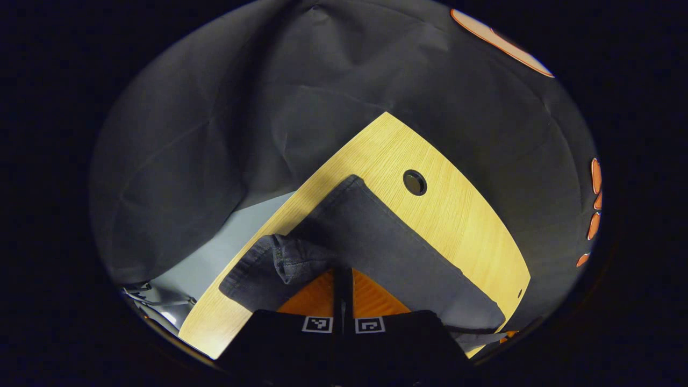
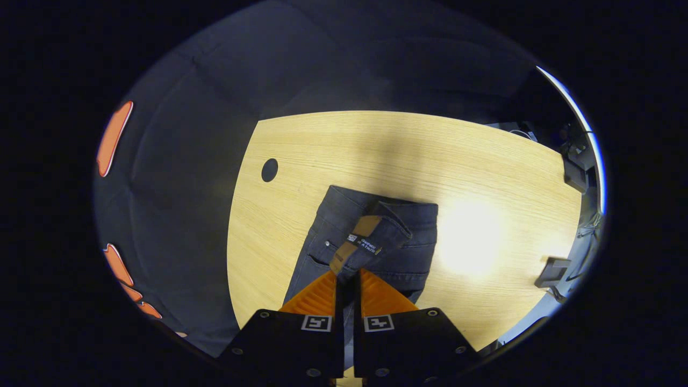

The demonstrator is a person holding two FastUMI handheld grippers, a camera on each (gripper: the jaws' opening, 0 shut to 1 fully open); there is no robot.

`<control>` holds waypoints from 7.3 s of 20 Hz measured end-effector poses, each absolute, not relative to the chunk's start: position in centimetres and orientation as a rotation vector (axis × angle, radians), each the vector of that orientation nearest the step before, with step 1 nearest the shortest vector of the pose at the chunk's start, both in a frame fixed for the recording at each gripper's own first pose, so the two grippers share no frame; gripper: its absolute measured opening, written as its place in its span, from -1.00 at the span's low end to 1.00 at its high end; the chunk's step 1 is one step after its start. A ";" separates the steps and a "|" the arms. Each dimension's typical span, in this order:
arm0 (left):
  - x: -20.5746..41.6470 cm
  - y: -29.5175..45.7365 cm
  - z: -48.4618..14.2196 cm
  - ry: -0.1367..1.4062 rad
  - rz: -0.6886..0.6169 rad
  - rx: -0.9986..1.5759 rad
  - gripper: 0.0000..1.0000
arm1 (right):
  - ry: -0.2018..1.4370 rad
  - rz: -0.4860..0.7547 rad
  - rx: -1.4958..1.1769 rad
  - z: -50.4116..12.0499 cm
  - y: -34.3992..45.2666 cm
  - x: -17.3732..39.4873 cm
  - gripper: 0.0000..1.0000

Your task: Grasp the waist and the cuffs of the jeans and fold them to make the two legs overlap; first hold the waist and fold one-third of the jeans toward the cuffs, then hold the cuffs and fold the remaining one-third in the same direction to finish folding.

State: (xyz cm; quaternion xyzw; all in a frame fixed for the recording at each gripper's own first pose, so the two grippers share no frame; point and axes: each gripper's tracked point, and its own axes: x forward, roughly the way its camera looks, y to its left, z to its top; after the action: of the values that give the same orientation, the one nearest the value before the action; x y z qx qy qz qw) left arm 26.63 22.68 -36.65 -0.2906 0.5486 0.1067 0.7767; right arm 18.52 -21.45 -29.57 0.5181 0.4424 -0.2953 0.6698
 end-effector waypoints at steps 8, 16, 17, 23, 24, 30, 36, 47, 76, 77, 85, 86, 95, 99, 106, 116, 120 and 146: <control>29.2 22.0 -37.1 1.219 0.262 -0.587 -0.89 | 1.016 -0.615 1.282 -30.2 -21.4 21.8 -0.84; 31.4 22.0 -35.3 1.077 0.222 -0.610 0.58 | 0.800 -0.489 1.325 -26.3 -22.4 25.0 -0.26; 31.6 21.7 -34.5 1.059 0.207 -0.606 0.79 | 0.812 -0.487 1.295 -26.8 -22.5 24.7 -0.01; 31.9 19.7 -29.8 0.971 0.098 -0.473 0.97 | 0.885 -0.552 1.060 -28.3 -24.6 19.9 0.94; 31.7 19.1 -29.1 0.950 0.072 -0.436 0.98 | 0.903 -0.558 1.026 -28.6 -24.7 18.9 0.94; 31.0 15.5 -22.4 0.685 -0.008 -0.229 0.97 | 0.968 -0.567 0.933 -31.2 -24.7 16.3 0.95; 28.2 12.6 -14.8 0.469 -0.025 -0.103 0.97 | 1.018 -0.575 0.980 -34.2 -24.4 15.2 0.95; 21.7 6.7 -2.1 0.156 -0.066 -0.039 0.95 | 1.057 -0.551 0.954 -36.4 -23.6 16.2 0.85; 15.6 8.4 -6.9 0.235 -0.132 -0.153 0.97 | 0.647 -0.296 0.481 -17.6 -10.4 17.5 -0.65; 15.5 9.0 -6.9 0.226 -0.116 -0.148 0.96 | 0.647 -0.271 0.452 -17.4 -8.9 17.8 -0.65; 14.7 11.9 -8.7 0.257 -0.069 -0.170 0.95 | 0.644 -0.103 0.199 -15.8 0.8 18.8 -0.66; 14.6 12.4 -9.0 0.266 -0.060 -0.173 0.94 | 0.647 -0.089 0.170 -15.8 2.0 18.9 -0.66; 13.2 17.1 -12.0 0.334 0.046 -0.177 0.94 | 0.743 0.097 0.032 -19.4 14.5 19.9 -0.66; 12.4 18.6 -12.9 0.361 0.064 -0.167 0.94 | 0.790 0.154 -0.009 -22.1 18.7 20.2 -0.67; 12.1 22.7 -17.9 0.502 0.137 -0.233 0.94 | 0.870 0.304 0.072 -23.2 24.8 18.0 -0.26; 15.3 25.9 -31.0 0.941 0.220 -0.483 0.96 | 0.673 0.226 0.125 -15.5 21.0 17.5 0.62; 16.5 24.6 -36.7 1.154 0.218 -0.496 0.93 | 0.637 0.145 0.143 -13.9 17.4 15.2 0.76; 21.9 22.4 -38.9 1.052 0.125 -0.469 -0.89 | 0.567 -0.006 0.170 -11.8 5.5 11.0 0.77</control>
State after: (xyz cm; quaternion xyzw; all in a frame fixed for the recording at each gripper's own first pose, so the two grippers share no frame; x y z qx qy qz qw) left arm 21.94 22.41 -38.86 -0.2217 0.4970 0.0593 0.8368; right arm 10.99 5.45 -11.75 0.0840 0.2793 -0.0031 0.9565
